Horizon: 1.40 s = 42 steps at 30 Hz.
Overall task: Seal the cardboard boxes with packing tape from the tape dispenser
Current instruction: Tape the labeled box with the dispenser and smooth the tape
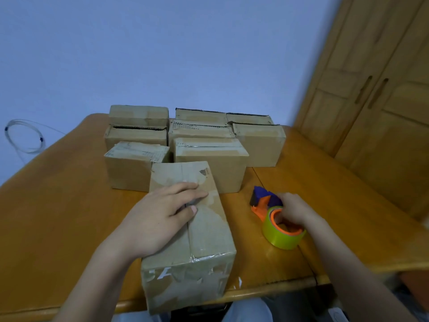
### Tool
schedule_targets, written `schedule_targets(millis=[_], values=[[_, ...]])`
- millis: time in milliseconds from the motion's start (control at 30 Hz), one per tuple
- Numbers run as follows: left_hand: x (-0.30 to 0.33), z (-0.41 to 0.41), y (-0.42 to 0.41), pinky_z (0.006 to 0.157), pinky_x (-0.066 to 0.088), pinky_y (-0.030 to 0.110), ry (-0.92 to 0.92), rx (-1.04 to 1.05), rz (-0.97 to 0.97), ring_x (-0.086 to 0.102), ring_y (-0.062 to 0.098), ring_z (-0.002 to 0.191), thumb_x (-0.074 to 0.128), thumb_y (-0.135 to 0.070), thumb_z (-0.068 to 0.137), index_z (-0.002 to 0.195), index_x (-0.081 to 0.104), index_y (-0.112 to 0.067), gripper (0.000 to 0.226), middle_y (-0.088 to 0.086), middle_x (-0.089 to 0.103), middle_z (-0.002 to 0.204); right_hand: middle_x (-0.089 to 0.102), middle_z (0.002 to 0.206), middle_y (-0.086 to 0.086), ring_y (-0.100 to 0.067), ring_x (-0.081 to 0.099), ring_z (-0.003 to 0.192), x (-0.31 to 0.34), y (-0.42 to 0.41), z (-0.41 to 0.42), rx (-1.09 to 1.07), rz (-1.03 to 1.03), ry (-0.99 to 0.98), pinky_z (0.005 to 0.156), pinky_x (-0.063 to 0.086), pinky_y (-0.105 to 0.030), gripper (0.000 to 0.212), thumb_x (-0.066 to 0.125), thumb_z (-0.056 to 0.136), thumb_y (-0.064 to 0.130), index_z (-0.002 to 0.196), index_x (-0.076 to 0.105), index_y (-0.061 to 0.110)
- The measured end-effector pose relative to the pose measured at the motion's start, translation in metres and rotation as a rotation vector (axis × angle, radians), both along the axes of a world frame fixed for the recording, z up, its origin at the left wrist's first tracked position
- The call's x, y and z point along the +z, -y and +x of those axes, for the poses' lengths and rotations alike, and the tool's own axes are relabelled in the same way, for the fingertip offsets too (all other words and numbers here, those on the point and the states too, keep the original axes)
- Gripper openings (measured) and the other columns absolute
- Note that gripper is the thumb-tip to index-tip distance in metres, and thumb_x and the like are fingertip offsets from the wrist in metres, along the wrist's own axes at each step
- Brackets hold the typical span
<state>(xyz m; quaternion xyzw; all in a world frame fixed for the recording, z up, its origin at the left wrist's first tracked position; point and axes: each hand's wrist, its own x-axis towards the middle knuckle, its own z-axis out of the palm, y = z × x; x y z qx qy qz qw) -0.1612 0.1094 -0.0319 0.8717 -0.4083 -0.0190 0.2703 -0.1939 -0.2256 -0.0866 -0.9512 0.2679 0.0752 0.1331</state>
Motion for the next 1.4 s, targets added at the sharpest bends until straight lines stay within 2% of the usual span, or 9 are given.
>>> schedule_targets(millis=[133,233,400,567,733,933,1167,1267,1400], values=[[0.000,0.004,-0.001,0.101,0.021,0.014,-0.005,-0.026,0.007,0.023,-0.008,0.133,0.029,-0.052,0.093,0.136,0.043,-0.048,0.045,-0.030,0.031,0.144,0.065,0.095,-0.001,-0.021,0.062,0.092,0.007,0.003,-0.007,0.050,0.102,0.211,0.069,0.045,-0.021,0.043,0.078,0.068,0.001,0.107,0.066,0.014],[0.003,0.009,0.000,0.098,0.021,0.008,-0.024,-0.049,-0.019,0.029,-0.011,0.128,0.035,-0.052,0.090,0.131,0.051,-0.043,0.045,-0.028,0.040,0.138,0.065,0.088,0.003,-0.016,0.061,0.086,0.029,-0.009,-0.020,0.175,0.137,0.523,0.063,0.040,-0.006,0.049,0.065,0.067,-0.016,0.098,0.066,0.022],[0.025,0.011,0.013,0.090,0.045,0.023,-0.135,-0.020,-0.247,0.058,-0.003,0.100,0.049,-0.036,0.098,0.101,0.071,-0.027,0.025,-0.015,0.067,0.105,0.065,0.090,0.009,-0.011,0.060,0.086,0.076,-0.031,-0.028,0.475,-0.049,0.884,0.073,0.040,-0.009,0.047,0.064,0.064,-0.012,0.101,0.072,0.017],[0.061,-0.007,0.039,0.066,0.049,0.024,-0.664,-0.058,-0.562,0.063,0.018,0.068,0.034,-0.050,0.092,0.087,0.068,-0.002,0.059,0.008,0.070,0.077,0.062,0.101,0.015,-0.010,0.056,0.098,0.120,-0.053,-0.031,0.633,-0.231,1.100,0.088,0.042,-0.018,0.056,0.050,0.060,-0.005,0.107,0.070,0.018],[0.076,-0.013,0.049,0.055,0.050,0.026,-0.848,-0.107,-0.702,0.058,0.017,0.060,0.036,-0.067,0.077,0.079,0.061,-0.007,0.065,0.009,0.065,0.071,0.068,0.105,0.002,-0.025,0.060,0.095,0.142,-0.062,-0.029,0.680,-0.390,1.141,0.079,0.050,-0.045,0.057,0.049,0.060,-0.003,0.109,0.070,0.017],[0.079,-0.014,0.054,0.049,0.048,0.022,-0.853,-0.146,-0.930,0.054,0.012,0.051,0.056,-0.043,0.076,0.075,0.057,-0.010,0.033,0.003,0.061,0.063,0.069,0.102,0.000,-0.022,0.060,0.093,0.148,-0.081,-0.020,0.688,-0.304,1.228,0.081,0.047,-0.035,0.052,0.037,0.067,0.011,0.107,0.070,0.014],[0.081,-0.009,0.039,0.049,0.049,0.022,-0.877,-0.170,-0.911,0.054,0.012,0.054,0.057,-0.031,0.083,0.074,0.063,-0.012,0.022,0.005,0.063,0.069,0.070,0.101,-0.003,-0.022,0.061,0.093,0.148,-0.087,-0.013,0.675,-0.266,1.247,0.078,0.045,-0.028,0.052,0.037,0.070,0.022,0.107,0.071,0.010],[0.078,-0.005,0.031,0.053,0.052,0.026,-0.887,-0.209,-0.847,0.059,0.014,0.059,0.060,-0.032,0.087,0.076,0.070,-0.016,0.022,0.007,0.065,0.074,0.069,0.100,-0.001,-0.020,0.060,0.093,0.148,-0.086,-0.012,0.673,-0.240,1.265,0.078,0.045,-0.022,0.048,0.040,0.070,0.018,0.107,0.071,0.011],[0.073,0.000,0.024,0.060,0.055,0.032,-0.945,-0.243,-0.809,0.062,0.019,0.066,0.055,-0.036,0.085,0.086,0.073,-0.013,0.029,0.010,0.065,0.081,0.069,0.102,0.001,-0.020,0.059,0.094,0.147,-0.084,-0.010,0.692,-0.278,1.268,0.079,0.048,-0.033,0.047,0.047,0.068,0.002,0.107,0.071,0.014]])
